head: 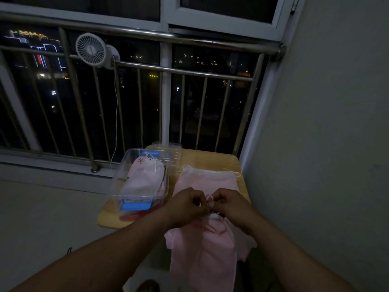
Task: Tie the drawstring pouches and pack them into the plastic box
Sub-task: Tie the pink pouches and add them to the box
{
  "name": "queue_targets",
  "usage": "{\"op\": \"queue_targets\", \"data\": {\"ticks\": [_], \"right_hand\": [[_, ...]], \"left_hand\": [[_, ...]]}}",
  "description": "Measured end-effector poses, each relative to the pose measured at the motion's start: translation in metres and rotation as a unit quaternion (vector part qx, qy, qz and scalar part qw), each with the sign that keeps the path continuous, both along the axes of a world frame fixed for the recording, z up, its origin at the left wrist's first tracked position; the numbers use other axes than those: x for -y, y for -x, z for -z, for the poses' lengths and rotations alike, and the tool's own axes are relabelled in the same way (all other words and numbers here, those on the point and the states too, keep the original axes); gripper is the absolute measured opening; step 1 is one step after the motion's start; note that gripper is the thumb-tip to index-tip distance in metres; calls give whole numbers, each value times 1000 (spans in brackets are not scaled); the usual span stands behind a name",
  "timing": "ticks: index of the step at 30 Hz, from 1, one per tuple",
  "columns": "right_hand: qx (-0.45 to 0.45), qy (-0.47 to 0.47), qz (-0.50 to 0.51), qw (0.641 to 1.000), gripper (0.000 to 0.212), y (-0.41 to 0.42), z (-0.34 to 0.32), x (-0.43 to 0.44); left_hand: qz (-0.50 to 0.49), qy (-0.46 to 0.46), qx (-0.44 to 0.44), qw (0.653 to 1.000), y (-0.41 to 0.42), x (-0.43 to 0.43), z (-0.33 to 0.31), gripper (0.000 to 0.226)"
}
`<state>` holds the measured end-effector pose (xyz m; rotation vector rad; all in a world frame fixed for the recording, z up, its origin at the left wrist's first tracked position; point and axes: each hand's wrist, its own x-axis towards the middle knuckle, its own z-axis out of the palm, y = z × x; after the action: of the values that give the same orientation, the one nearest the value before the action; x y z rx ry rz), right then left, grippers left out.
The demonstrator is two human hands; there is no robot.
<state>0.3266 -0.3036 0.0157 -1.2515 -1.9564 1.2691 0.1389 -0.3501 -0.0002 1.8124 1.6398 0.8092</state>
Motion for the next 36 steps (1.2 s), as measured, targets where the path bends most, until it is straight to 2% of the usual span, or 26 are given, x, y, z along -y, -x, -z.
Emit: {"op": "queue_targets", "data": {"ticks": [2, 6, 8, 11, 15, 18, 22, 29, 32, 36], "right_hand": [[5, 0, -15, 1000, 5, -3, -3, 1], [8, -5, -39, 999, 4, -3, -6, 2], [2, -18, -46, 999, 6, 0, -7, 4], [5, -59, -41, 997, 6, 5, -8, 9], [52, -141, -15, 988, 6, 12, -4, 10], [67, -183, -10, 981, 8, 19, -2, 12], [57, -203, -4, 977, 7, 24, 0, 15], [15, -173, -2, 985, 9, 18, 2, 12], [-1, -146, -10, 989, 10, 16, 2, 12], [6, -133, 8, 991, 8, 16, 6, 6]], "left_hand": [[11, -19, -12, 1000, 1, 3, -1, 14], [37, 20, 38, 998, 0, 8, -2, 11], [25, 16, 35, 999, 0, 9, -2, 8], [2, 3, 20, 1000, 1, 11, -2, 17], [-21, -17, -7, 1000, 2, 13, -2, 22], [-41, -34, -16, 998, 0, 13, -1, 16], [-31, -31, 17, 999, 0, 12, -2, 13], [-24, 39, 86, 995, 5, 9, -2, 19], [-27, 64, 87, 994, 8, 9, -1, 17], [-47, 66, 88, 993, 8, 11, -3, 26]]}}
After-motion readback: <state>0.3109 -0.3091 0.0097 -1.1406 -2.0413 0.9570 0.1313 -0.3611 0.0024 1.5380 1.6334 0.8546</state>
